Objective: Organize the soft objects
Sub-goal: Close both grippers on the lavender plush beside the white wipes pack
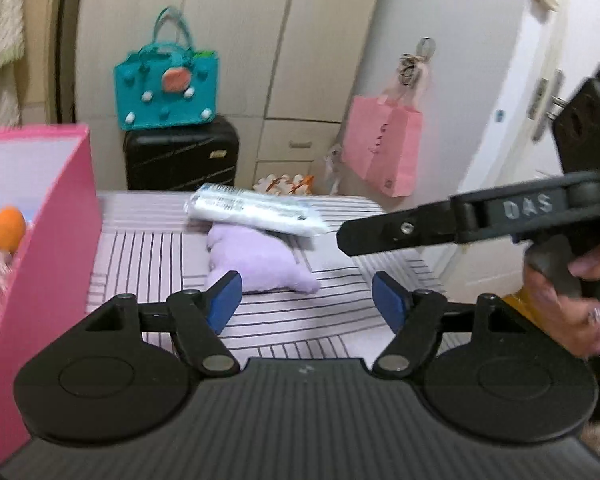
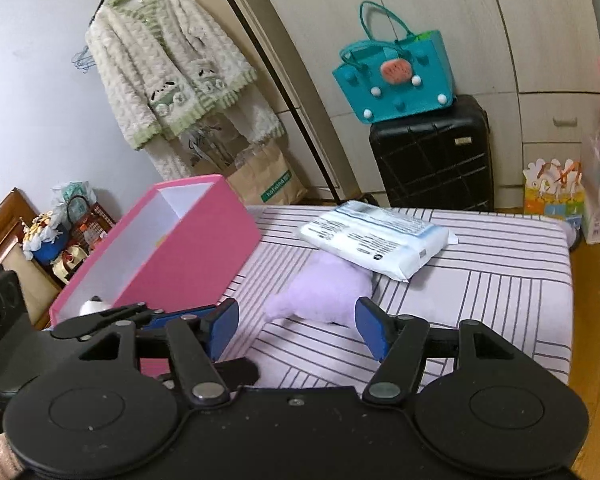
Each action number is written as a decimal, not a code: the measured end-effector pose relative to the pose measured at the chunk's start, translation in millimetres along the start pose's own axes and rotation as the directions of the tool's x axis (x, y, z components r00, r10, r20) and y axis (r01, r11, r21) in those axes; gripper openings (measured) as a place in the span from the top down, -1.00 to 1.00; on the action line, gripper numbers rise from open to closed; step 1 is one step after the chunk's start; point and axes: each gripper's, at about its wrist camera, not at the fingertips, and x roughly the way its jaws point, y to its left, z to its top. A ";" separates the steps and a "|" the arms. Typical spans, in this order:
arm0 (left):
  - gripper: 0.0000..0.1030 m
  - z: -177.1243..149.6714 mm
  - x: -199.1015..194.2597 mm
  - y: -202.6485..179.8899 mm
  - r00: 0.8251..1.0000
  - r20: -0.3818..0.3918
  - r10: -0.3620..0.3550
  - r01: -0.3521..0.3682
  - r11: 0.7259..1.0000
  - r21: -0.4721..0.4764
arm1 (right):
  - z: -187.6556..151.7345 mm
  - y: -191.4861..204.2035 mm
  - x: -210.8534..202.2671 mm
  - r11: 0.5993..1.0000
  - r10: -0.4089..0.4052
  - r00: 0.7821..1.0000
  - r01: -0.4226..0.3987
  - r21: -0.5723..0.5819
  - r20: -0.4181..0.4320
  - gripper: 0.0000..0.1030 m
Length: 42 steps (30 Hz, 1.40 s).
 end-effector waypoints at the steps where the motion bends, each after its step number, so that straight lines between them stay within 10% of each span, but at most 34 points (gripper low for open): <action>1: -0.38 -1.8 8.5 2.4 1.000 0.001 0.020 -0.020 1.000 -0.003 | 0.1 -3.0 5.8 1.000 0.006 1.000 -0.005 0.006 -0.003 -0.35; 10: -0.51 -1.9 52.4 16.7 0.983 0.036 0.181 -0.182 0.983 0.025 | 4.6 -22.2 48.4 0.999 0.015 1.000 -0.014 0.043 -0.017 -0.37; 26: -0.54 -15.1 80.3 30.0 0.982 0.033 0.186 -0.184 0.981 -0.062 | 1.5 -31.7 83.8 0.996 0.014 0.999 -0.011 0.088 -0.029 -0.37; 42: 0.01 -27.8 67.9 42.1 0.997 0.026 0.066 -0.060 0.982 -0.180 | -16.3 -35.4 83.1 0.968 0.114 0.993 -0.101 0.228 -0.042 -0.05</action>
